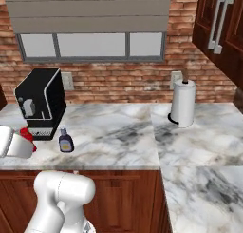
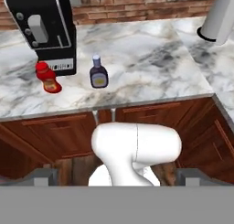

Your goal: Place the condiment bottle and ketchup from the counter to the top shelf of the fridge. If the existing items in the fridge are on the top shelf, move them to other shelves.

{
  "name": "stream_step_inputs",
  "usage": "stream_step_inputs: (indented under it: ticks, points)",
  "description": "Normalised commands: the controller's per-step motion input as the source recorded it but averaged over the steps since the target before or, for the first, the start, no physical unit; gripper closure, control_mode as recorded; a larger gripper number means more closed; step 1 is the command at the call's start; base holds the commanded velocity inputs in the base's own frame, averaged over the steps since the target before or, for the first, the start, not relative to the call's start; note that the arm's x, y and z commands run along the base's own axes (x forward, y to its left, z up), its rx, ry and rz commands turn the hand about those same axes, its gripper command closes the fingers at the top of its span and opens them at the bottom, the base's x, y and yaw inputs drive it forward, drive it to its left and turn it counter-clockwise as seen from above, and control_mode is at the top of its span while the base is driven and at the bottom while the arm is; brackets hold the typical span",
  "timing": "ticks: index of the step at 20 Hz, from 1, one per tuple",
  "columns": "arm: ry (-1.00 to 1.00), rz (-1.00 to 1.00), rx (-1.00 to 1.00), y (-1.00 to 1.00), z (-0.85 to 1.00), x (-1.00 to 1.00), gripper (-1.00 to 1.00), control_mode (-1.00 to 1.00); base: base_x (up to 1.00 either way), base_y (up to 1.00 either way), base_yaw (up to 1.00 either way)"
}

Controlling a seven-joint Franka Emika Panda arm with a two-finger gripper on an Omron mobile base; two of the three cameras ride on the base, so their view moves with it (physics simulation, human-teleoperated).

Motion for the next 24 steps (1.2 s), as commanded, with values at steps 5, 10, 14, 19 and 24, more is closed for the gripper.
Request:
stream_step_inputs:
  ticks: [5, 10, 14, 19, 24]
  points:
    - [0.00, 0.00, 0.00, 0.00, 0.00, 0.00, -1.00, 1.00, 0.30, -0.08, 0.42]
    - [0.00, 0.16, 0.00, -0.17, -0.16, 0.59, -1.00, -1.00, 0.00, 0.00, 0.00]
    - [0.00, 0.00, 0.00, 0.00, -0.43, 0.81, -1.00, -1.00, 0.00, 0.00, 0.00]
    - [0.00, 0.00, 0.00, 0.00, -0.51, 0.66, -1.00, -1.00, 0.00, 0.00, 0.00]
    - [0.00, 0.00, 0.00, 0.00, -0.59, 0.54, -1.00, -1.00, 0.00, 0.00, 0.00]
